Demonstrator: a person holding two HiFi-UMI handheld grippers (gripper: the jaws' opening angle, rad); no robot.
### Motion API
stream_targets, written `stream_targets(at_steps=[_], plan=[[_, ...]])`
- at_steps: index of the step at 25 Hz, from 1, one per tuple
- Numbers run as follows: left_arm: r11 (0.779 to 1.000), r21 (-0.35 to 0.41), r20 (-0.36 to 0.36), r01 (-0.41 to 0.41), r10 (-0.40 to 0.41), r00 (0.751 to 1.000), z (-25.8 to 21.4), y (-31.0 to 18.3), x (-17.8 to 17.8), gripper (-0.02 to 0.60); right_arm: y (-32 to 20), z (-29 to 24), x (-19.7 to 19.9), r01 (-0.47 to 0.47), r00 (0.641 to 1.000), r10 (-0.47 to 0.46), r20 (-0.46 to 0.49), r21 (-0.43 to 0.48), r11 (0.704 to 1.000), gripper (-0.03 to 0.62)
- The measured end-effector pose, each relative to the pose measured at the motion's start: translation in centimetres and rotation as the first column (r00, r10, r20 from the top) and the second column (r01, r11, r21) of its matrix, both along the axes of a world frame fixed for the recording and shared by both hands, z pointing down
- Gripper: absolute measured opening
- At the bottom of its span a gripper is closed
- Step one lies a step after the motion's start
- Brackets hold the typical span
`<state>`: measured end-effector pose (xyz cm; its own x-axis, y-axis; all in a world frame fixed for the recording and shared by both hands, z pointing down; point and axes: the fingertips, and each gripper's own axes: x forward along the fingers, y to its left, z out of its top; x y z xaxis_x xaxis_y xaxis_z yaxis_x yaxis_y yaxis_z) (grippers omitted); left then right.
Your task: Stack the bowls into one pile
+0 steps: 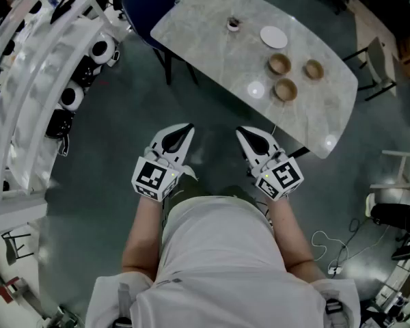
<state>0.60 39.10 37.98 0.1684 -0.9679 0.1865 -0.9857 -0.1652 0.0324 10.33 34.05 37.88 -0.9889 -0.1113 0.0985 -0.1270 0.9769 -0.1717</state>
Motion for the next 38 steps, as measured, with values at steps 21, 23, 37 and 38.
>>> stream_targets(at_steps=[21, 23, 37, 38], plan=[[1.0, -0.003, -0.174, -0.002, 0.001, 0.985, 2.5, -3.5, -16.0, 0.002, -3.6, 1.9, -14.2, -0.08, 0.996, 0.079, -0.027, -0.039, 0.996, 0.009], [1.0, -0.015, -0.181, -0.004, 0.001, 0.983, 3.5, -4.7, -16.6, 0.002, -5.2, 2.8, -15.0, -0.084, 0.996, 0.083, -0.023, -0.059, 0.995, 0.009], [0.996, -0.085, -0.091, 0.031, -0.039, 0.995, 2.5, -21.0, -21.9, 0.002, -23.3, 2.4, -23.7, 0.006, 0.996, 0.005, 0.086, -0.128, 0.992, 0.009], [0.996, -0.087, -0.086, 0.031, -0.039, 0.996, 2.1, -22.3, -21.8, 0.002, -24.5, 2.1, -23.7, 0.008, 0.996, 0.004, 0.091, -0.131, 0.991, 0.009]])
